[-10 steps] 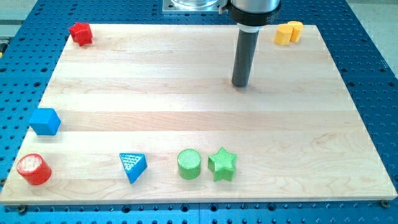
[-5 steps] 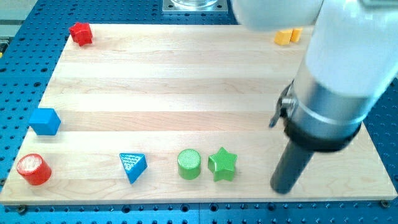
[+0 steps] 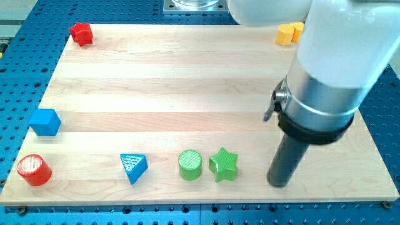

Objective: Push the green star to the center right

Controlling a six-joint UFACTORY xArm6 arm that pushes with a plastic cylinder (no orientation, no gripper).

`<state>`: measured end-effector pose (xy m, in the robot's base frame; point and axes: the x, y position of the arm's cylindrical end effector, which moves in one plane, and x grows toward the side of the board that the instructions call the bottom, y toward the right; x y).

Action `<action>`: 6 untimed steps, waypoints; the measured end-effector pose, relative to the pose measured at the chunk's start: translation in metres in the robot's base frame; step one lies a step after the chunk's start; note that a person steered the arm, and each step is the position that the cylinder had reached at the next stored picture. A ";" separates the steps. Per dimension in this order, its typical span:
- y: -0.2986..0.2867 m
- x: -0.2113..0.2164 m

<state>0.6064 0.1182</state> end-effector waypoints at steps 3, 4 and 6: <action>-0.074 -0.066; -0.072 -0.032; -0.135 0.006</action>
<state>0.6120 -0.0164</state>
